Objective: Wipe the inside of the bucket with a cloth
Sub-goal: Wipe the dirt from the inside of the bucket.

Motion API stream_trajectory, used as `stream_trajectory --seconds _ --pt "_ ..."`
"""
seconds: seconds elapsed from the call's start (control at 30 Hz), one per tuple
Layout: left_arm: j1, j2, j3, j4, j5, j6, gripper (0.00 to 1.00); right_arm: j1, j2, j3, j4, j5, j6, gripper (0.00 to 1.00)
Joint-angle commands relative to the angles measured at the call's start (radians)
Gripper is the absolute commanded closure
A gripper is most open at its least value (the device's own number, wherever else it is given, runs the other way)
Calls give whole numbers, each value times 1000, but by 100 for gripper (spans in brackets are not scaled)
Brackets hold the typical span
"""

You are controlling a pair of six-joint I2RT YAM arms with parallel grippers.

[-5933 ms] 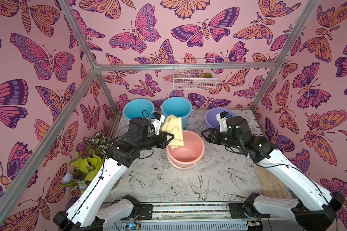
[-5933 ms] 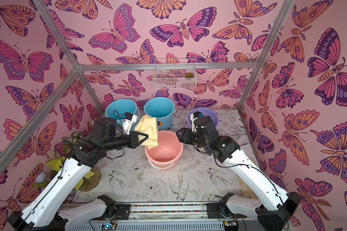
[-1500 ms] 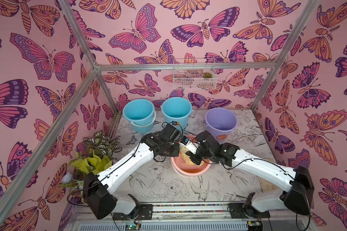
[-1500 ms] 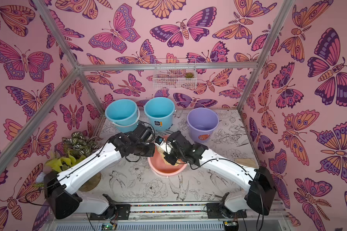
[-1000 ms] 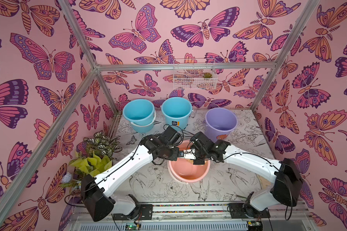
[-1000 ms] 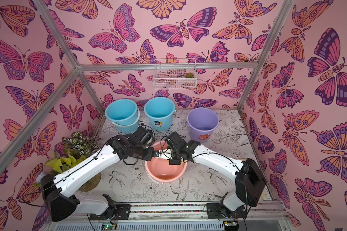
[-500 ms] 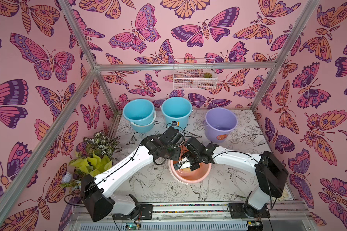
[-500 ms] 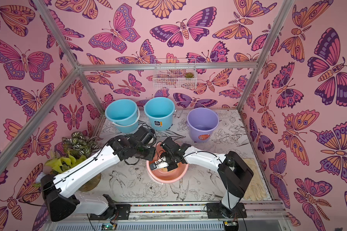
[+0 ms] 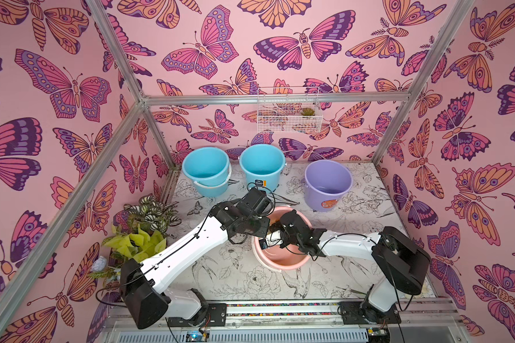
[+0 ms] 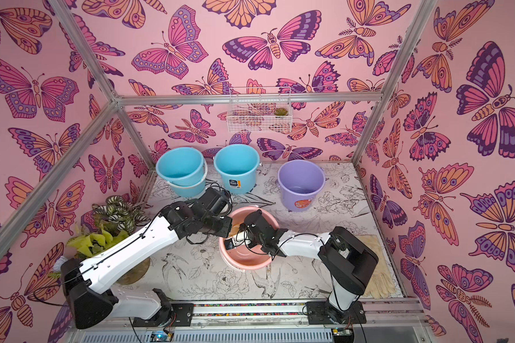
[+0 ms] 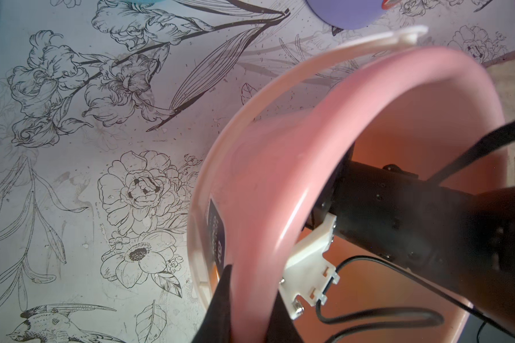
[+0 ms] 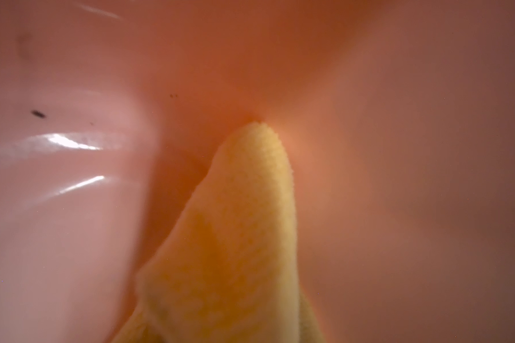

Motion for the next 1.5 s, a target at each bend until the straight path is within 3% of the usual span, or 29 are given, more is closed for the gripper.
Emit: stream_trajectory --seconds 0.0,0.23,0.5,0.63,0.87,1.0,1.17,1.33,1.47 --pt "-14 -10 -6 96 68 -29 100 15 -55 15 -85 129 -115 100" --pt "-19 -12 -5 95 49 -25 100 14 -112 145 -672 131 -87 100" --pt "-24 -19 -18 95 41 -25 100 15 -129 194 -944 -101 55 100" --pt "-28 -7 -16 96 46 -22 100 13 -119 169 -911 -247 116 100" --pt "-48 4 -17 95 39 -22 100 7 -124 73 -622 -601 259 100" --pt "-49 0 -31 94 37 -25 100 7 -109 40 -419 -696 371 100" --pt "-51 8 -41 94 44 -26 100 7 -63 18 -199 -609 452 100" --pt "-56 16 -33 94 58 -35 100 13 -68 -50 54 -346 481 100" --pt "-65 11 -21 85 54 -30 100 28 -82 -57 70 -130 368 100"
